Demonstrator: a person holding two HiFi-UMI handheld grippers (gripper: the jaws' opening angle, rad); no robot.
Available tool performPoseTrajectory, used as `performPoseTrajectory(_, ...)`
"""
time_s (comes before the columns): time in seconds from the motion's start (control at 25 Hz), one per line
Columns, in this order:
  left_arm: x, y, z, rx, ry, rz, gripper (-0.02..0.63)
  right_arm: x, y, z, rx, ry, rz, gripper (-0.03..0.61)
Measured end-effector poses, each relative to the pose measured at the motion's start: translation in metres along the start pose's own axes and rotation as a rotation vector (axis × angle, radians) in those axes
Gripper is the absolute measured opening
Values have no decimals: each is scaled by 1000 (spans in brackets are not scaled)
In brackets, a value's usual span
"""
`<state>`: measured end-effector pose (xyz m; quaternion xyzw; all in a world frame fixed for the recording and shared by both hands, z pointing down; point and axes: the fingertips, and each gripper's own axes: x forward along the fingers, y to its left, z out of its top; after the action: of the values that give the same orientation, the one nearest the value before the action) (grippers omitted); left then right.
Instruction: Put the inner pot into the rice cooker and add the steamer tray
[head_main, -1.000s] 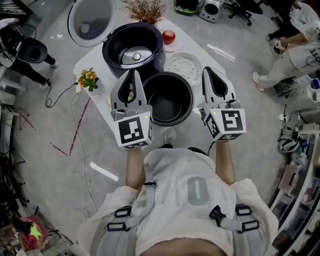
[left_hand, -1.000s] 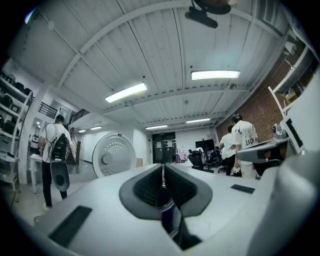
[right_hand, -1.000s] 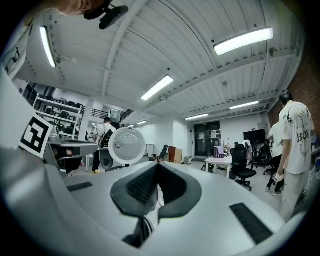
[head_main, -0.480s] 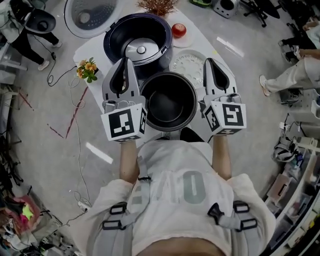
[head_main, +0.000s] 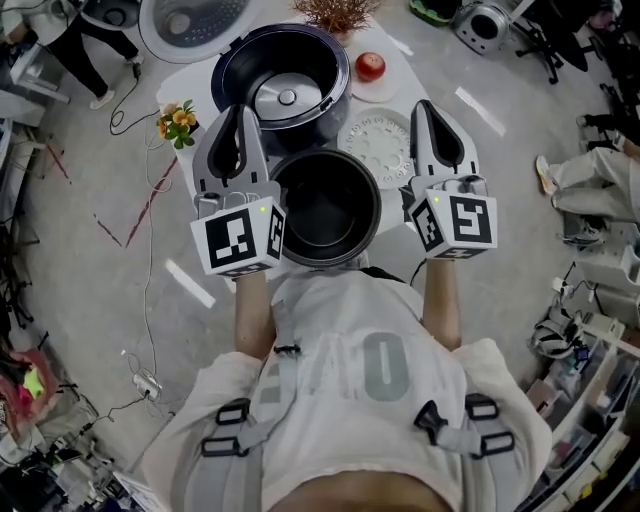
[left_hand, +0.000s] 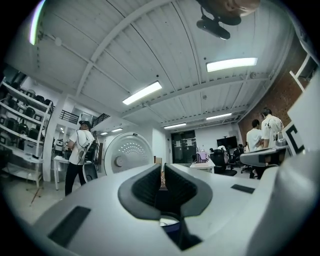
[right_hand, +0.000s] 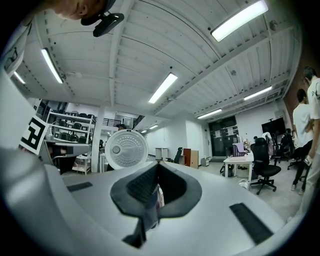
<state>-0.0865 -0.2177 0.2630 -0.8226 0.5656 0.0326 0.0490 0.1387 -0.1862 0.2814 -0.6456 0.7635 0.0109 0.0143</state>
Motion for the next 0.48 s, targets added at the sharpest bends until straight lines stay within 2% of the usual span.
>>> performPoseTrajectory(0.2,-2,-3,-5,-8,17,2,29,7,-4,-5,8,5,51,9)
performPoseTrajectory(0.28,-5,-6,-1,-30,7,-21,38,10,2,-7,14,22,122,8)
performPoseTrajectory(0.32,-7,-11,0,-40,6,-53,90,13,9,-10,27,40,183,70)
performPoseTrajectory(0.36,-8,-16,2,-45,9,-92,196,15,16,-11,51,53,246,253)
performPoseTrajectory(0.4,-9,-20,3,-45,11,-124,261,16,21,-10,82,50,292,295)
performPoseTrajectory(0.48,-11,-21,4,-35,10,-138,287,18,23,-5,155,12,322,314)
